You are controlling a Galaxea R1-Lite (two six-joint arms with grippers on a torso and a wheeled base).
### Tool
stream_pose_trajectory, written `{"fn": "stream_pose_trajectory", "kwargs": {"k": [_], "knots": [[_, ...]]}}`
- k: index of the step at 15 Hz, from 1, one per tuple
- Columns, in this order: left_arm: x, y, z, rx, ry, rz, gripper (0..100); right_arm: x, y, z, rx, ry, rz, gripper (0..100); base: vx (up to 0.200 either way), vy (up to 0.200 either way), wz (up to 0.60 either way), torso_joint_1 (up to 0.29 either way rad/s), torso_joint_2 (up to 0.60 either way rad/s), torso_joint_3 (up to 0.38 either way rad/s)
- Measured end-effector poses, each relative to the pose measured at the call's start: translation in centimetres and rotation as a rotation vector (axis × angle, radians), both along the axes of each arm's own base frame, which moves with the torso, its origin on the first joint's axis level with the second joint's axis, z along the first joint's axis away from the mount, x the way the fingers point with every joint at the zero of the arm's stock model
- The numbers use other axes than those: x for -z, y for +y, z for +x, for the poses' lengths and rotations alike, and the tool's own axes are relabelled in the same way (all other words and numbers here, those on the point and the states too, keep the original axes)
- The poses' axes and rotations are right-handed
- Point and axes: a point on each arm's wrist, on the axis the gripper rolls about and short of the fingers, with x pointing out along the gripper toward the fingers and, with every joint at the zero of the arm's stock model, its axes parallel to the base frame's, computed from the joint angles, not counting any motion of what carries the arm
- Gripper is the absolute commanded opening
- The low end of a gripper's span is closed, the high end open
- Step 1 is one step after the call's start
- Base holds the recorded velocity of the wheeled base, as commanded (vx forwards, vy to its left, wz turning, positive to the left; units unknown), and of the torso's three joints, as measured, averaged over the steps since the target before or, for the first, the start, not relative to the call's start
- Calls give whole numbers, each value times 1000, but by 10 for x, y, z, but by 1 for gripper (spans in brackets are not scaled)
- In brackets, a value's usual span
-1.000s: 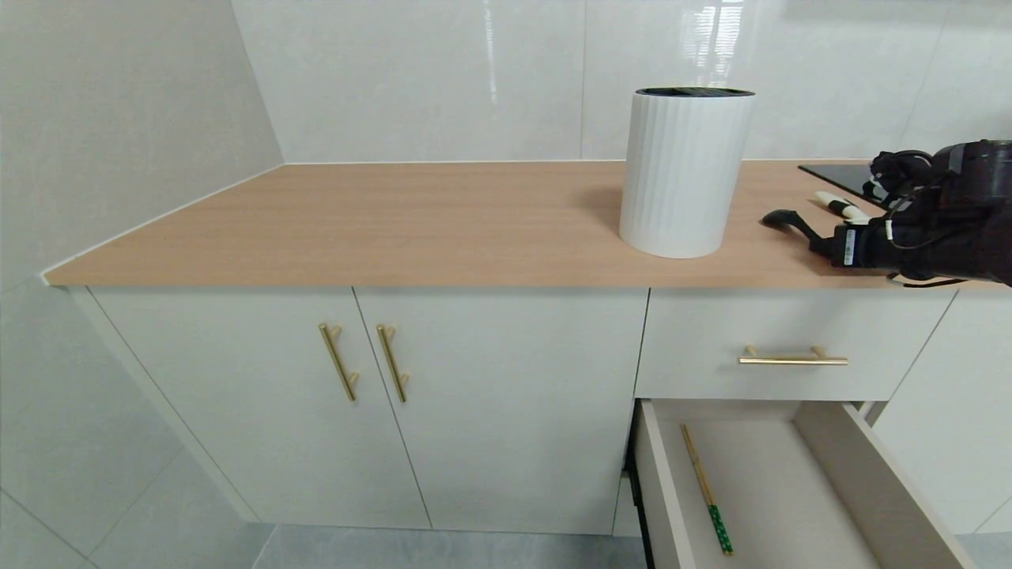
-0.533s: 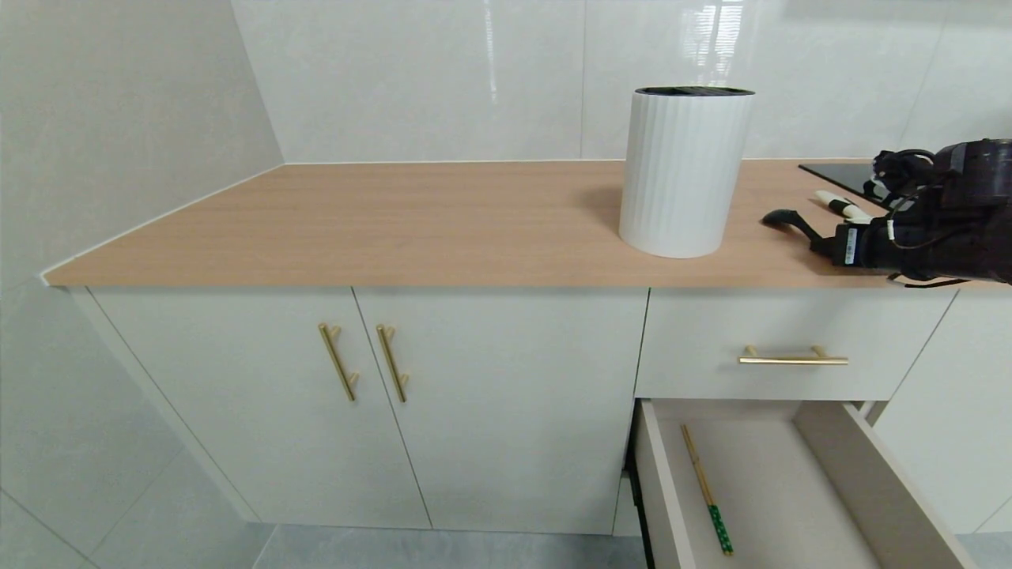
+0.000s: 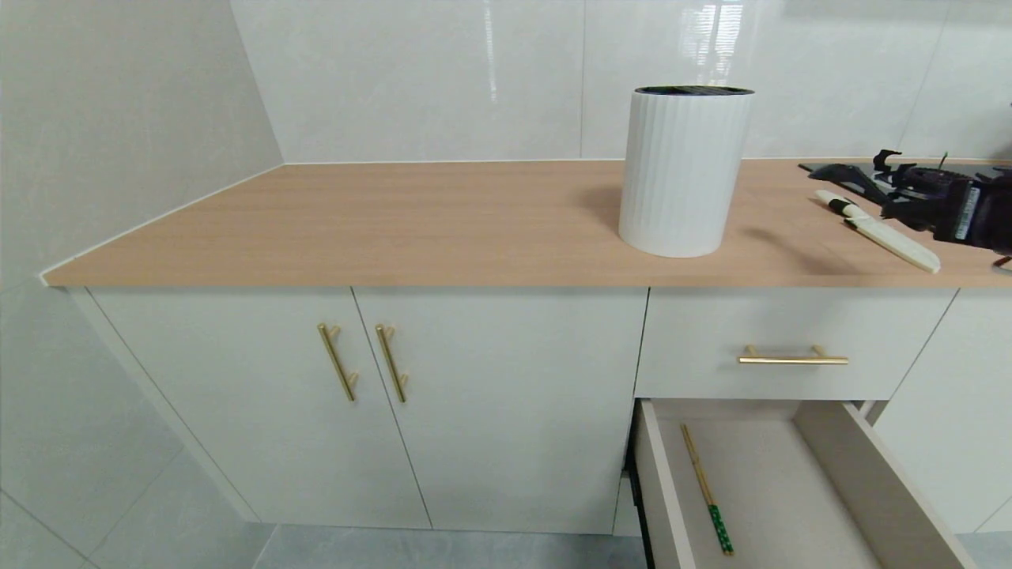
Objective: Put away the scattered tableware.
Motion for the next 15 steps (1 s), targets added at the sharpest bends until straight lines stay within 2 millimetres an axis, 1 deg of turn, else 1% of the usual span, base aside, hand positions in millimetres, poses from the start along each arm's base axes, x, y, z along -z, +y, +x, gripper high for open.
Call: {"fn": "stream_pose_trajectory", "kwargs": {"k": [2,4,5,6,7,8,9,10,11,13,15], "knots": [[0,0,0,0,0,0,100,5,6,-42,-55,46,18,0,0,0,0,0,0,0],[0,0,0,0,0,0,100,18,14,-82,-123,137,40,0,0,0,0,0,0,0],[0,0,0,0,0,0,100,27,21,-100,-166,214,51,0,0,0,0,0,0,0],[0,0,0,0,0,0,100,35,28,-117,-213,282,55,0,0,0,0,0,0,0],[0,0,0,0,0,0,100,41,33,-129,-254,329,54,0,0,0,0,0,0,0],[0,0,0,0,0,1,100,47,37,-137,-287,378,52,0,0,0,0,0,0,0],[0,0,0,0,0,1,100,51,39,-140,-306,419,51,0,0,0,0,0,0,0],[0,0,0,0,-1,1,100,56,41,-138,-313,463,49,0,0,0,0,0,0,0],[0,0,0,0,0,1,100,62,42,-132,-304,510,44,0,0,0,0,0,0,0],[0,0,0,0,0,1,100,80,44,-109,-233,635,9,0,0,0,0,0,0,0],[0,0,0,0,0,1,100,105,45,-82,-159,772,-36,0,0,0,0,0,0,0]]}}
